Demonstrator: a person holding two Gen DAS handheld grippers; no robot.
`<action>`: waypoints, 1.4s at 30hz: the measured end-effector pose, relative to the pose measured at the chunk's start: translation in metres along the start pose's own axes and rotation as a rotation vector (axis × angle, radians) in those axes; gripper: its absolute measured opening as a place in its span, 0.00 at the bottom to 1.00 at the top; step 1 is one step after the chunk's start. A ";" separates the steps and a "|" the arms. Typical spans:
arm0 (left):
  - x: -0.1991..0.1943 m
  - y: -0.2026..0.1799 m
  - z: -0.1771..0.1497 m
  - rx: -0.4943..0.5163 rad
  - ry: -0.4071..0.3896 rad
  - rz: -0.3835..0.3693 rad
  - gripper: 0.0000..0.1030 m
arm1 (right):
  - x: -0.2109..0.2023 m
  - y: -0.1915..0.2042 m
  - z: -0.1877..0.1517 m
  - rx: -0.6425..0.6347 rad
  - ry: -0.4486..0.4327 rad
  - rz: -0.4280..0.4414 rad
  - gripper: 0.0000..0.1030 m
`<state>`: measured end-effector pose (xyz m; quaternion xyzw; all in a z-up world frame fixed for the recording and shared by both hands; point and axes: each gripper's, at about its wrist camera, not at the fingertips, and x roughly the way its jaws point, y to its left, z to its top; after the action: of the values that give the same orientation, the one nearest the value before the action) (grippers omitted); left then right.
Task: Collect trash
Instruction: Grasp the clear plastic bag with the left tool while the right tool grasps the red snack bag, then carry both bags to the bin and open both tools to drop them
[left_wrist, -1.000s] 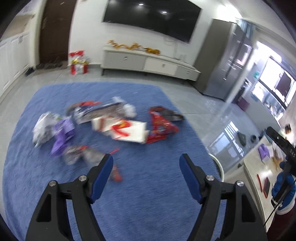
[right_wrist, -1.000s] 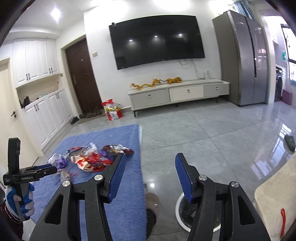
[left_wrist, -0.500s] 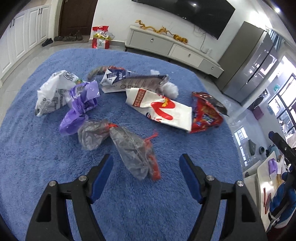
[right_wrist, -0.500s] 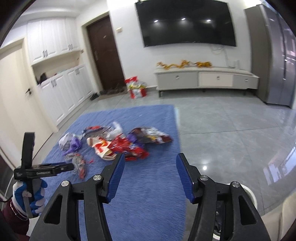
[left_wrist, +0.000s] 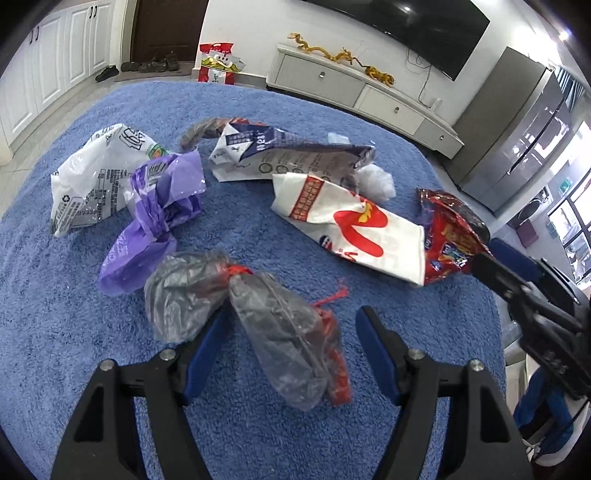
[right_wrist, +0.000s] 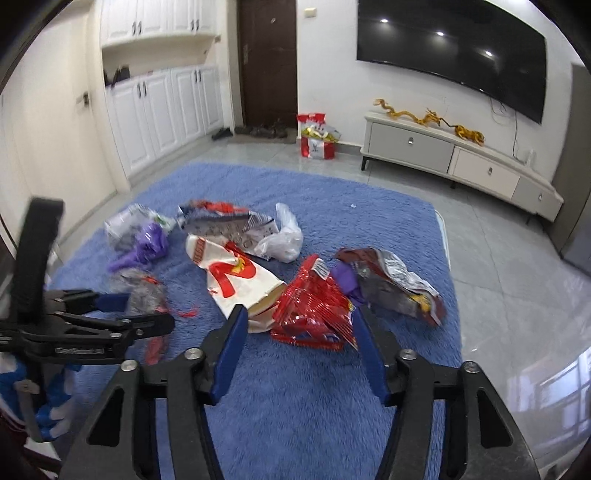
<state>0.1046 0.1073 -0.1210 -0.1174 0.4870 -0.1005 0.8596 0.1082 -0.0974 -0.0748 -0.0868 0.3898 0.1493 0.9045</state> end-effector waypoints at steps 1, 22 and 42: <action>0.001 0.000 0.000 0.003 -0.004 0.002 0.63 | 0.003 0.002 0.000 -0.013 0.010 -0.019 0.43; -0.049 0.021 -0.025 -0.009 -0.085 -0.083 0.17 | -0.054 -0.011 -0.017 0.087 -0.038 0.084 0.08; -0.144 -0.042 -0.049 0.166 -0.219 -0.144 0.17 | -0.193 -0.052 -0.060 0.184 -0.280 -0.006 0.08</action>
<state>-0.0126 0.1031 -0.0152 -0.0910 0.3705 -0.1885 0.9049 -0.0405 -0.2019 0.0273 0.0169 0.2715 0.1208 0.9547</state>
